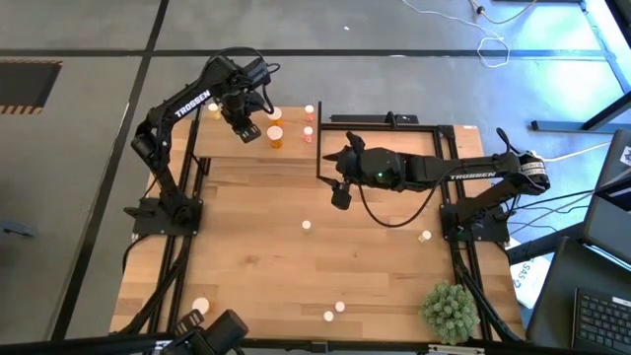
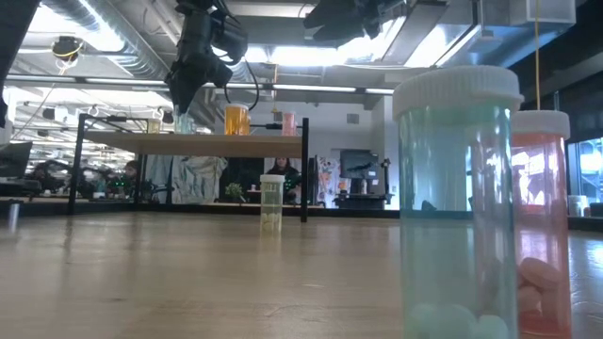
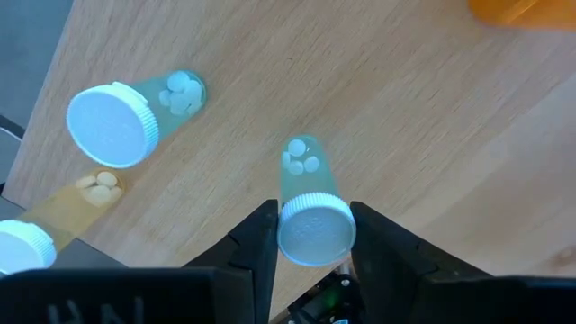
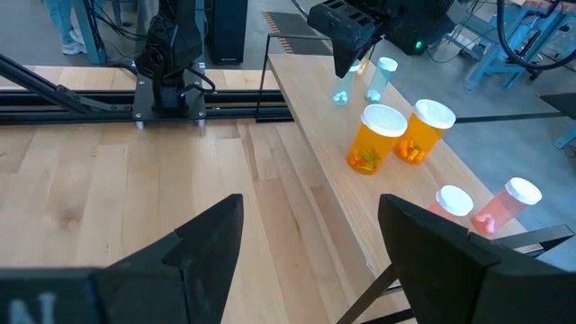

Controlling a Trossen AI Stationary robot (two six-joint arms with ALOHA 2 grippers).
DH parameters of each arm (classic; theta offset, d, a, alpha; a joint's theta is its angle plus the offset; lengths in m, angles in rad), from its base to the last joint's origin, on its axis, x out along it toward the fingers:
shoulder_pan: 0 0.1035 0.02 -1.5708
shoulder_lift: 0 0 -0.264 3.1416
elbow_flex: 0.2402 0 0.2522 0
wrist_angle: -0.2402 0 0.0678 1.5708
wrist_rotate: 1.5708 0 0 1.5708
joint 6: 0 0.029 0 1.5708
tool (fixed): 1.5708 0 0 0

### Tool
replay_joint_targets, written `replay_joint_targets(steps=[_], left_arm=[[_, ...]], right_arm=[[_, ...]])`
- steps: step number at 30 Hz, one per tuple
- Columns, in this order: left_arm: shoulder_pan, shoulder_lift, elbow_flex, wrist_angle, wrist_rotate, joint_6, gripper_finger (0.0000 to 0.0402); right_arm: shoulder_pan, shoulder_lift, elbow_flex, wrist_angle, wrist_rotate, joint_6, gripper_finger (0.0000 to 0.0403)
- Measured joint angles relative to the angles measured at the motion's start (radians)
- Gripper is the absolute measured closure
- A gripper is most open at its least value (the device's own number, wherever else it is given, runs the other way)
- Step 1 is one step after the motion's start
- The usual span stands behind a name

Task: Pick and place medicine bottles onto shelf by color
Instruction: Put the left small blue pill on the shelf aligned with the blue pill on the shelf, then put the left small yellow pill on the shelf aligned with the yellow pill on the shelf

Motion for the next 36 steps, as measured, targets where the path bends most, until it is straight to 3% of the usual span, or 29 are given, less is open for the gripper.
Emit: replay_joint_targets(steps=[12, 36], left_arm=[[0.0, 0.002, 0.0, 0.001, -0.003, -0.012, 0.0253], [-0.012, 0.001, 0.006, -0.002, -0.028, -0.007, 0.025]], right_arm=[[0.0, 0.0, 0.0, 0.0, 0.0, 0.002, 0.0142], [0.0, 0.0, -0.002, 0.0, 0.0, 0.0, 0.0142]])
